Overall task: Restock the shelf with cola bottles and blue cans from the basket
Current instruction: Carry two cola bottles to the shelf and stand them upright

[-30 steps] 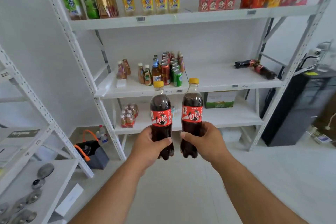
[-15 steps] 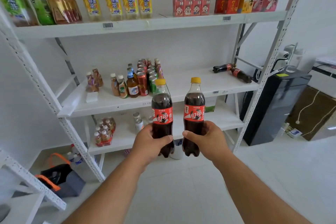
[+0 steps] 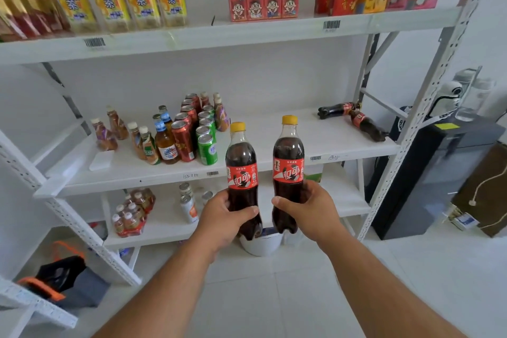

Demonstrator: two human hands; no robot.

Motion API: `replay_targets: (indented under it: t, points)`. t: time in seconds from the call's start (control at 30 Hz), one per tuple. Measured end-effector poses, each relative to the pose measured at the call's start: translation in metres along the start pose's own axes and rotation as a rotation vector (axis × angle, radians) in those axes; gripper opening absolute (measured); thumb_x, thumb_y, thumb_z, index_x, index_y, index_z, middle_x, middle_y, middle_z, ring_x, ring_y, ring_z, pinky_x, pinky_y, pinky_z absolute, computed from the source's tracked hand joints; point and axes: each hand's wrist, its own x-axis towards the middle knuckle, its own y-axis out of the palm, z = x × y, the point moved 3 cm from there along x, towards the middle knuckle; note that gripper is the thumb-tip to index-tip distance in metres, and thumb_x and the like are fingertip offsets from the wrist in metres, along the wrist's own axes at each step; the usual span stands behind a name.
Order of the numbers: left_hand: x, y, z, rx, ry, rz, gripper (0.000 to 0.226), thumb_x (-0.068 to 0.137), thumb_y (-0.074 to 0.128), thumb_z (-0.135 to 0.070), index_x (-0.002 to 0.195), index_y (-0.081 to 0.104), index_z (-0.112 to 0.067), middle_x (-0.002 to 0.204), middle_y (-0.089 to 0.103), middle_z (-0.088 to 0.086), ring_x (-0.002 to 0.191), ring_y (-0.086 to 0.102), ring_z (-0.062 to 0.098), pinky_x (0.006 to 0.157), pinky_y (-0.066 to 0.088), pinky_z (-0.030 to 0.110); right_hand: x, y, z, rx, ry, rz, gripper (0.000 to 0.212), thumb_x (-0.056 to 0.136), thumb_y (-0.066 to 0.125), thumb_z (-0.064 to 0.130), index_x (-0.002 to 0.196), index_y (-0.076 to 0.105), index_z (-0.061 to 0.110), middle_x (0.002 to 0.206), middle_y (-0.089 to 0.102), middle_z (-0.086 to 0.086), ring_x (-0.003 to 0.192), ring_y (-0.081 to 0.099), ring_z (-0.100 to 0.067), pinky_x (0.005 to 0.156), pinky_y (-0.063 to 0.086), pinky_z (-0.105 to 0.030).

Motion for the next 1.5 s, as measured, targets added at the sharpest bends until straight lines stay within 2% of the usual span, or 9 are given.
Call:
replay_targets:
  t: [0.3, 0.4, 0.5, 0.57, 0.67, 1.03, 1.3, 1.4, 1.5]
  points:
    - [0.058, 0.044, -0.012, 0.028, -0.011, -0.011, 0.044, 0.080, 0.089, -0.018, 0.117, 0.072, -0.032, 0.111, 0.079, -0.011, 0.107, 0.074, 0.012, 0.097, 0.059, 0.040, 0.066, -0.024, -0.020, 0.011, 0.029, 0.042, 0.056, 0.075, 0.091, 0.041, 0.124, 0.067, 0.026, 0.113, 0.076, 0.012, 0.104, 0.072, -0.012, 0.097, 0.059, -0.039]
    - [0.082, 0.051, -0.012, 0.041, -0.016, -0.016, 0.045, 0.078, 0.090, -0.019, 0.118, 0.071, -0.032, 0.110, 0.080, -0.009, 0.102, 0.075, 0.017, 0.084, 0.060, 0.038, 0.089, -0.026, -0.024, 0.018, 0.038, 0.034, 0.051, 0.074, 0.091, 0.041, 0.119, 0.069, 0.028, 0.108, 0.077, 0.013, 0.100, 0.073, -0.010, 0.094, 0.060, -0.038]
    - [0.107, 0.054, -0.015, 0.054, 0.005, -0.023, 0.039, 0.080, 0.088, -0.016, 0.112, 0.071, -0.029, 0.103, 0.080, -0.004, 0.087, 0.076, 0.022, 0.062, 0.055, 0.034, 0.112, -0.026, -0.022, 0.020, 0.044, 0.024, 0.048, 0.074, 0.089, 0.042, 0.115, 0.068, 0.028, 0.103, 0.077, 0.009, 0.092, 0.075, -0.015, 0.078, 0.063, -0.037]
    - [0.125, 0.054, -0.018, 0.058, 0.015, -0.025, 0.038, 0.080, 0.088, -0.016, 0.110, 0.070, -0.031, 0.101, 0.080, -0.003, 0.085, 0.076, 0.025, 0.059, 0.053, 0.032, 0.128, -0.024, -0.019, 0.028, 0.052, 0.018, 0.048, 0.072, 0.088, 0.043, 0.111, 0.066, 0.028, 0.098, 0.078, 0.005, 0.079, 0.076, -0.022, 0.061, 0.062, -0.036]
    - [0.153, 0.053, -0.019, 0.044, 0.015, -0.031, 0.039, 0.079, 0.089, -0.015, 0.109, 0.070, -0.032, 0.101, 0.080, -0.003, 0.088, 0.076, 0.027, 0.060, 0.054, 0.034, 0.152, -0.021, -0.016, 0.063, 0.077, 0.008, 0.045, 0.074, 0.089, 0.036, 0.110, 0.066, 0.025, 0.096, 0.078, 0.001, 0.070, 0.073, -0.027, 0.053, 0.057, -0.032]
    - [0.230, 0.062, -0.028, 0.031, 0.005, -0.064, 0.044, 0.078, 0.090, -0.015, 0.116, 0.071, -0.027, 0.103, 0.080, -0.003, 0.093, 0.076, 0.026, 0.061, 0.055, 0.032, 0.236, -0.020, -0.017, 0.059, 0.118, 0.031, 0.043, 0.074, 0.090, 0.024, 0.109, 0.064, 0.025, 0.098, 0.076, 0.005, 0.082, 0.075, -0.024, 0.063, 0.064, -0.040]
    - [0.264, 0.082, -0.045, 0.032, 0.010, -0.137, 0.041, 0.081, 0.087, -0.007, 0.115, 0.072, -0.025, 0.106, 0.079, -0.008, 0.097, 0.074, 0.015, 0.066, 0.053, 0.026, 0.302, -0.030, -0.019, 0.002, 0.072, 0.118, 0.043, 0.075, 0.090, 0.027, 0.108, 0.063, 0.025, 0.098, 0.074, 0.006, 0.076, 0.075, -0.026, 0.065, 0.065, -0.046]
    - [0.275, 0.088, -0.041, 0.023, -0.009, -0.181, 0.041, 0.081, 0.087, -0.008, 0.114, 0.071, -0.026, 0.106, 0.079, -0.006, 0.096, 0.074, 0.017, 0.067, 0.053, 0.027, 0.321, -0.028, -0.021, -0.022, 0.062, 0.148, 0.044, 0.077, 0.090, 0.027, 0.111, 0.063, 0.023, 0.098, 0.074, 0.006, 0.075, 0.073, -0.021, 0.062, 0.062, -0.039]
    - [0.288, 0.088, -0.039, 0.028, -0.007, -0.197, 0.041, 0.080, 0.087, -0.007, 0.115, 0.071, -0.024, 0.106, 0.079, -0.005, 0.096, 0.075, 0.018, 0.067, 0.053, 0.025, 0.337, -0.023, -0.025, -0.026, 0.074, 0.155, 0.042, 0.074, 0.090, 0.026, 0.106, 0.062, 0.024, 0.093, 0.074, 0.006, 0.069, 0.073, -0.025, 0.063, 0.062, -0.044]
